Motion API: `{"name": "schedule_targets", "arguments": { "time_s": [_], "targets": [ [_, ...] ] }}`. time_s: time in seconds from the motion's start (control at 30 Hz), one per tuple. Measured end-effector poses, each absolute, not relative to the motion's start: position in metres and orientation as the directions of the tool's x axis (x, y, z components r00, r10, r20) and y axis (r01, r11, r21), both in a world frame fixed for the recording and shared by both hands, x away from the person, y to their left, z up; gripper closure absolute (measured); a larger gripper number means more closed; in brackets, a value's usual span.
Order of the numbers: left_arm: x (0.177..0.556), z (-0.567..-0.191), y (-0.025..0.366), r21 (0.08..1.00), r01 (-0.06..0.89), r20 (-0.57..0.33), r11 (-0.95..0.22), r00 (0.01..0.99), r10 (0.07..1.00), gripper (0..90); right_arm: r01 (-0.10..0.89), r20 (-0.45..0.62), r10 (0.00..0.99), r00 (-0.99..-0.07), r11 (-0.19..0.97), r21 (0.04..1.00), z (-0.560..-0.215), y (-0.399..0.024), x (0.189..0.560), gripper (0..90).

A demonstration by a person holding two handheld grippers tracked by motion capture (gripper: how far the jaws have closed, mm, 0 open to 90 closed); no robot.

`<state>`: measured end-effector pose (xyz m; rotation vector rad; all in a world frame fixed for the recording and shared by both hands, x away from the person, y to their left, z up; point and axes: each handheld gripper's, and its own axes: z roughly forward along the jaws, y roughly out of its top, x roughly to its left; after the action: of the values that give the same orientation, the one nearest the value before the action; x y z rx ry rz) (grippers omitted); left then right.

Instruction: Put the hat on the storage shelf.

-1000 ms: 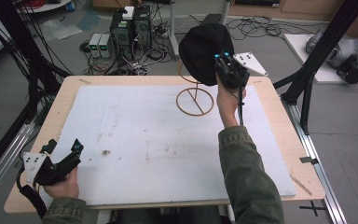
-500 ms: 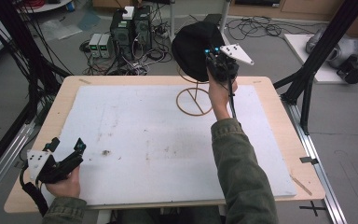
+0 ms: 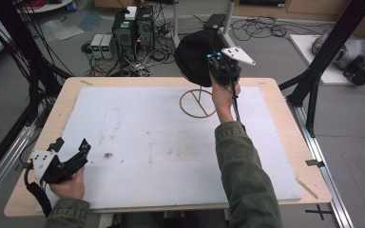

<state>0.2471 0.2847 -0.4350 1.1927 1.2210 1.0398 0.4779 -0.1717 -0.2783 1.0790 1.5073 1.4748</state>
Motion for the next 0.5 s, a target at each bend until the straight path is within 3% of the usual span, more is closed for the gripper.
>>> {"name": "schedule_targets", "arguments": {
  "time_s": [0.5],
  "targets": [
    [0.2457,-0.4355,0.2823,0.991,0.053,-0.124,0.119,0.099,0.987,17.6,0.114,0.047,0.928,-0.370,-0.005,0.993,-0.2784,-0.1753,0.4793,82.5]
  ]
}}
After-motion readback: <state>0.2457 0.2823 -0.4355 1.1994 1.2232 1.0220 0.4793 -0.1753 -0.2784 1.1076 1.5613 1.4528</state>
